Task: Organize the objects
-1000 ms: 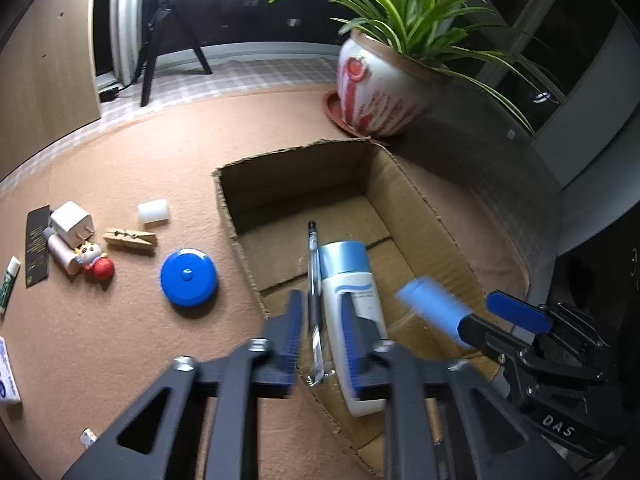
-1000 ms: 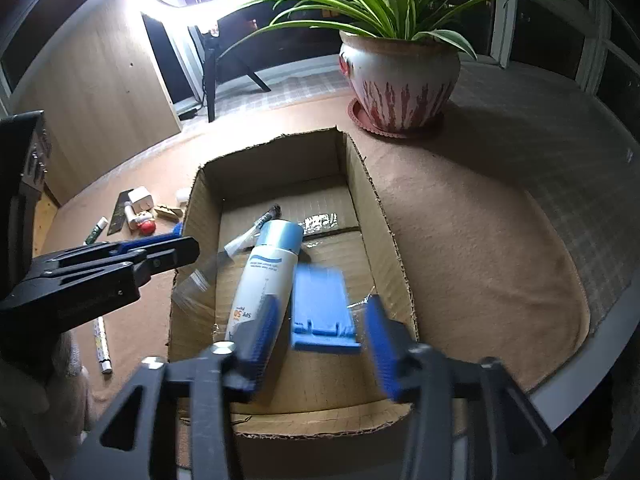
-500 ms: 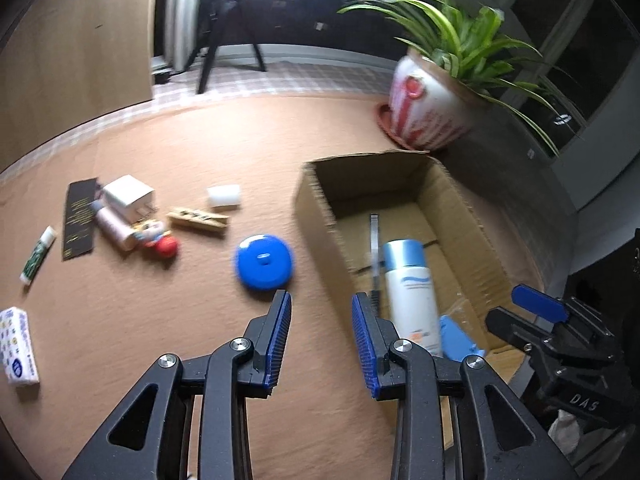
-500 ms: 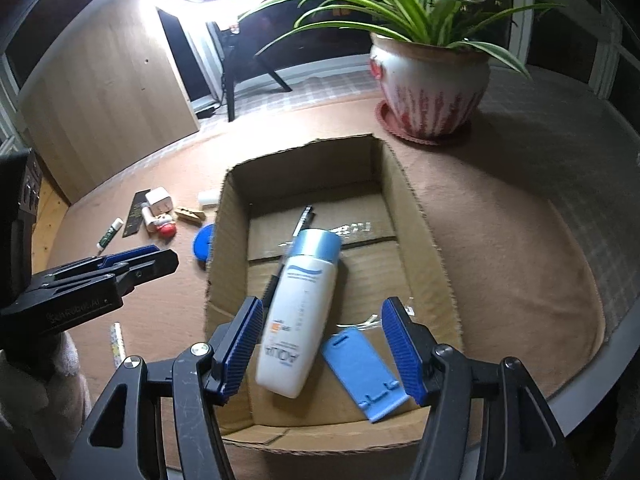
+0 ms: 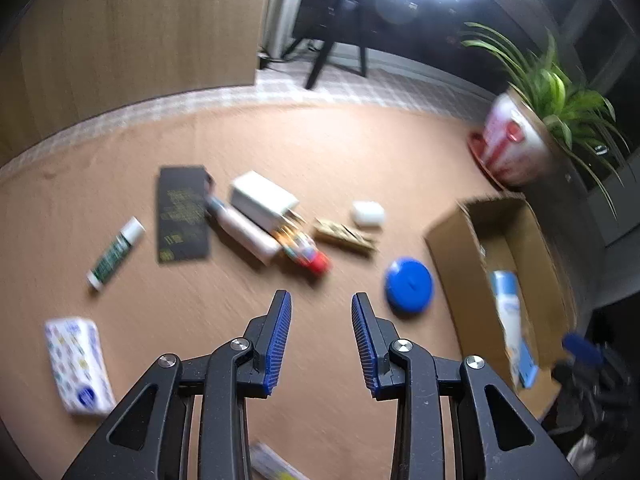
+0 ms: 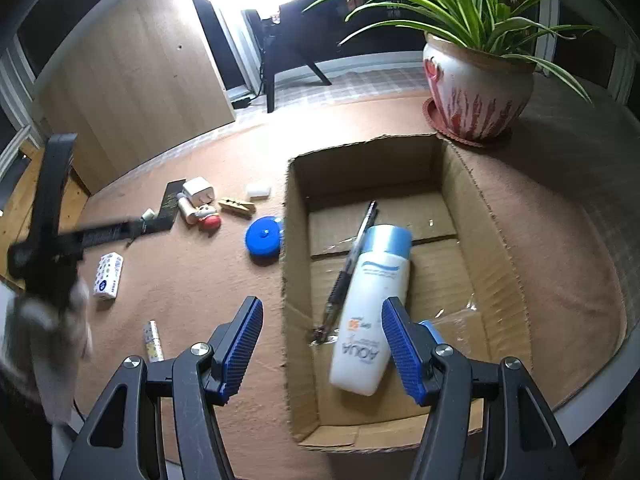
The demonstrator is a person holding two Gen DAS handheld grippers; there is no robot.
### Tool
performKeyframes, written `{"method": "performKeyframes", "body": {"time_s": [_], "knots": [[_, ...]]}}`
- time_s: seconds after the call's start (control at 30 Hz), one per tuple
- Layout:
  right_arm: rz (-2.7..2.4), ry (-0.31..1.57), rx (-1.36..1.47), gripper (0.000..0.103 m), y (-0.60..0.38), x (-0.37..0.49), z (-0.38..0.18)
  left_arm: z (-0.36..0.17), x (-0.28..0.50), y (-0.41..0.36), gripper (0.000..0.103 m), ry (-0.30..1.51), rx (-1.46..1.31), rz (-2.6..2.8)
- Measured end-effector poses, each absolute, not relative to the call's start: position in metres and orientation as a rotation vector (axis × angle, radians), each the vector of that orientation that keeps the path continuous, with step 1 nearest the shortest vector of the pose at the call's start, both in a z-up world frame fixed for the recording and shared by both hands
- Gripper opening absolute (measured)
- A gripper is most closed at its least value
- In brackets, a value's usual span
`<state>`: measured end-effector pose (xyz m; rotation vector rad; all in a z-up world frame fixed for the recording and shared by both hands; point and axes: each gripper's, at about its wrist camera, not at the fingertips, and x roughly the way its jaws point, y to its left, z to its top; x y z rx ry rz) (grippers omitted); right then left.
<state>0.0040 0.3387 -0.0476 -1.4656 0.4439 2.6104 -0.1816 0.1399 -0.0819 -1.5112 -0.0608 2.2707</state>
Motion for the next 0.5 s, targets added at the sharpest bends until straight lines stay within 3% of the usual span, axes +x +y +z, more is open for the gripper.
{"method": "performKeyframes", "body": {"time_s": [0.5], "knots": [[2.561,0.479,-1.477,0.058,0.327,0.025,-0.051,-0.115,-0.307,0.148,0.036,0.043,-1.637,2.268]]}}
